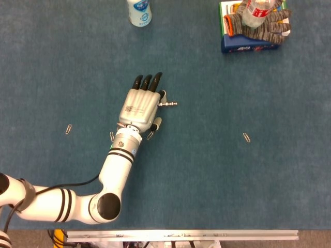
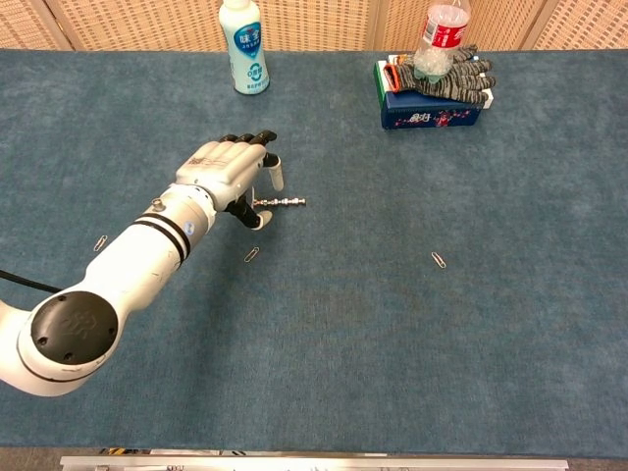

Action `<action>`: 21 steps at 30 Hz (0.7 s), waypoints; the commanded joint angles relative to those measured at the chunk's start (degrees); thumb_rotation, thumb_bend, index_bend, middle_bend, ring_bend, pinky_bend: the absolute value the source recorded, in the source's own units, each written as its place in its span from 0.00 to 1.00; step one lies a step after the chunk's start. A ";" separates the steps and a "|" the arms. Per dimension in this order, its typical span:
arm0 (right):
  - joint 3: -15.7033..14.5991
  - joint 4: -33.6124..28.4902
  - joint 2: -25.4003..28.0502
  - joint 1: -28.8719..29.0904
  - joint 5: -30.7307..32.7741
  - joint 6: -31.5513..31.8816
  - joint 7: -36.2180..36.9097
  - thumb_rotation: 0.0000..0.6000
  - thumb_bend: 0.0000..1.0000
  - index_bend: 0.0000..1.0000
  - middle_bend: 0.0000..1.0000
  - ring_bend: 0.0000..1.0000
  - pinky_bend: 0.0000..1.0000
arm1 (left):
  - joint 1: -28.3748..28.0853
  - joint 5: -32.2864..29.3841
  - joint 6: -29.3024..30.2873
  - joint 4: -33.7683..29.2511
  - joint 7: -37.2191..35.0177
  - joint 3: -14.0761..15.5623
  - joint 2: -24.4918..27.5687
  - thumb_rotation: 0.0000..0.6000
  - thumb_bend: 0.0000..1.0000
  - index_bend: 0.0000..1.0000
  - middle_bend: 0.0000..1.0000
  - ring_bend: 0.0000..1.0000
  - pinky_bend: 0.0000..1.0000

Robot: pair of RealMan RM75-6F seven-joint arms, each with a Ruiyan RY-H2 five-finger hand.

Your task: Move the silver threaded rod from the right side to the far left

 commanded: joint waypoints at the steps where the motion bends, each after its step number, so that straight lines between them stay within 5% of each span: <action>1: 0.01 0.13 -0.10 0.07 -0.02 -0.09 0.09 1.00 0.17 0.22 0.11 0.00 0.00 | -0.36 -0.64 -0.19 0.63 0.52 -0.41 -0.37 1.00 0.31 0.36 0.00 0.00 0.00; 21: 0.08 0.58 -0.45 0.55 0.26 -1.13 0.05 1.00 0.17 0.22 0.11 0.00 0.00 | -1.70 -2.21 -1.79 1.96 1.13 -1.51 -0.47 1.00 0.31 0.36 0.00 0.00 0.00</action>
